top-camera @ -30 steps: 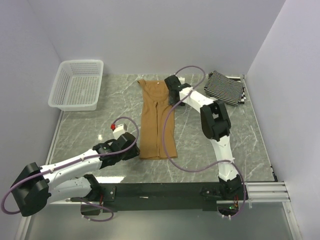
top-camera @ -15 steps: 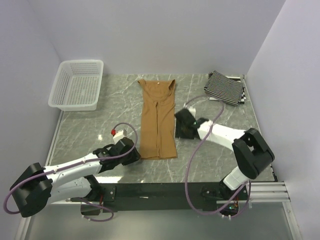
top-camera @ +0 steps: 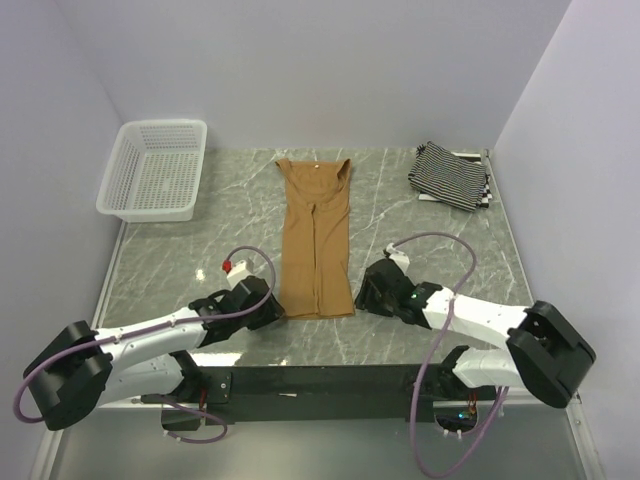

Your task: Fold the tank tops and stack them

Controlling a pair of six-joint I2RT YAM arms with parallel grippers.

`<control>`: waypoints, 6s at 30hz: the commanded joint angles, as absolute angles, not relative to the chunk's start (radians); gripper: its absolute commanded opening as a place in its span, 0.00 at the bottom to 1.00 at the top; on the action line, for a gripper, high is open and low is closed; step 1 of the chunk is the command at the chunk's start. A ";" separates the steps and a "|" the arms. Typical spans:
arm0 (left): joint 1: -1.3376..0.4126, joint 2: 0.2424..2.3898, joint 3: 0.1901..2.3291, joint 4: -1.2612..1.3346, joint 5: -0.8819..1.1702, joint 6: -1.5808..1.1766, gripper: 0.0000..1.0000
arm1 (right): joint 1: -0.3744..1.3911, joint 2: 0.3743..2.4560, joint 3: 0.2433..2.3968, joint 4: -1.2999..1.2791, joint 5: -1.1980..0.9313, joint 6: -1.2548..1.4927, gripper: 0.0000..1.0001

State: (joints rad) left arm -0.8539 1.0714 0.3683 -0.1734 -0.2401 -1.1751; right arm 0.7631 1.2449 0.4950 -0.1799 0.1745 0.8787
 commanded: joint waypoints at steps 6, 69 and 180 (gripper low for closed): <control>-0.848 1.176 0.370 -0.111 -0.270 -1.207 0.46 | 0.840 1.181 0.436 -0.138 0.199 0.986 0.55; -0.746 1.386 0.877 -0.224 -0.315 -1.002 0.01 | 0.862 1.388 0.905 -0.364 0.440 0.778 0.00; -0.366 1.936 1.183 -0.078 0.025 -0.966 0.01 | 0.618 1.899 1.348 -0.232 -0.047 0.650 0.09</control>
State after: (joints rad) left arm -0.3286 1.9156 1.1389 -0.1009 -0.0265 -1.0004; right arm 0.6167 1.8614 1.2953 -0.2737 0.0254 0.6384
